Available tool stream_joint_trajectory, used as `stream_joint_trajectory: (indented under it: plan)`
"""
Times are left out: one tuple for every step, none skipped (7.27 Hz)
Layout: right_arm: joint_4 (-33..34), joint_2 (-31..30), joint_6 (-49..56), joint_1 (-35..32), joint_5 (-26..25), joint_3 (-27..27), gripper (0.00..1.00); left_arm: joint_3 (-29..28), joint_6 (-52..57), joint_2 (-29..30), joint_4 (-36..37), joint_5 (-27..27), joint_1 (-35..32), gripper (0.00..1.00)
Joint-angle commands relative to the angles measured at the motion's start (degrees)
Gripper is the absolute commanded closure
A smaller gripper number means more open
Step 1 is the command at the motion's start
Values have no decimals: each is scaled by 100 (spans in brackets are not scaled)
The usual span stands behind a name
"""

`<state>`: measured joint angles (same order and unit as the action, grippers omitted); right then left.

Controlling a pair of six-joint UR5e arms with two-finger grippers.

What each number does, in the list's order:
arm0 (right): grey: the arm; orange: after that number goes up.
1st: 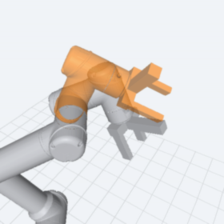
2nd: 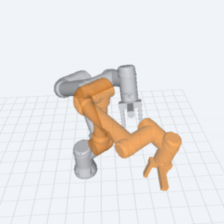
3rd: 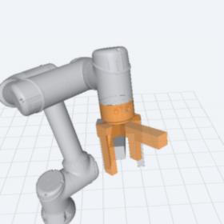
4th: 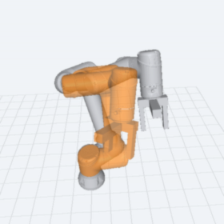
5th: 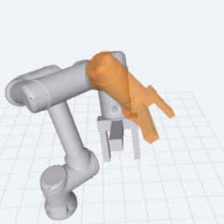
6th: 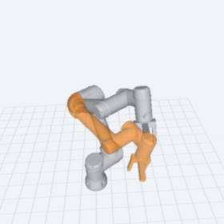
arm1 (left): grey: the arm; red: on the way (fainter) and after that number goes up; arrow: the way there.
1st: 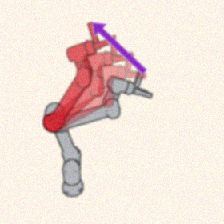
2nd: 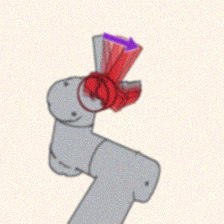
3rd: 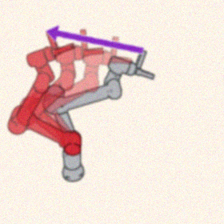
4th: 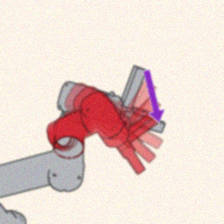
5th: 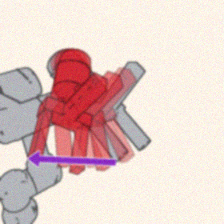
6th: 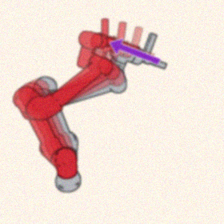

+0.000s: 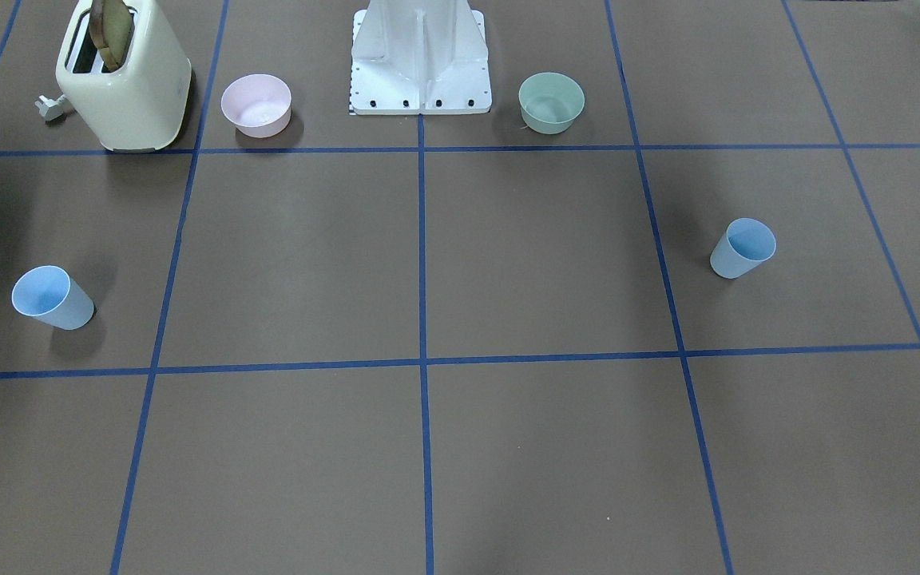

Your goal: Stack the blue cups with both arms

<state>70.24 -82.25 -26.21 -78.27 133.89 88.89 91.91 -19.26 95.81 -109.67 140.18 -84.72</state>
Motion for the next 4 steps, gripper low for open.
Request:
stream_joint_trajectory:
  plan:
    - [-875,-430,-656,417,6,216,0,353,-437,-367,-359,-341,743,2]
    - [-968,-606,-683,479,23,295,0,363,-1213,-648,-1223,-482,1051,2]
    - [-969,-713,-710,523,14,383,0,380,-1873,-929,-1972,-675,1463,2]
    - [-960,-722,-727,584,-12,392,0,424,-2037,-1019,-2127,-825,1633,2]
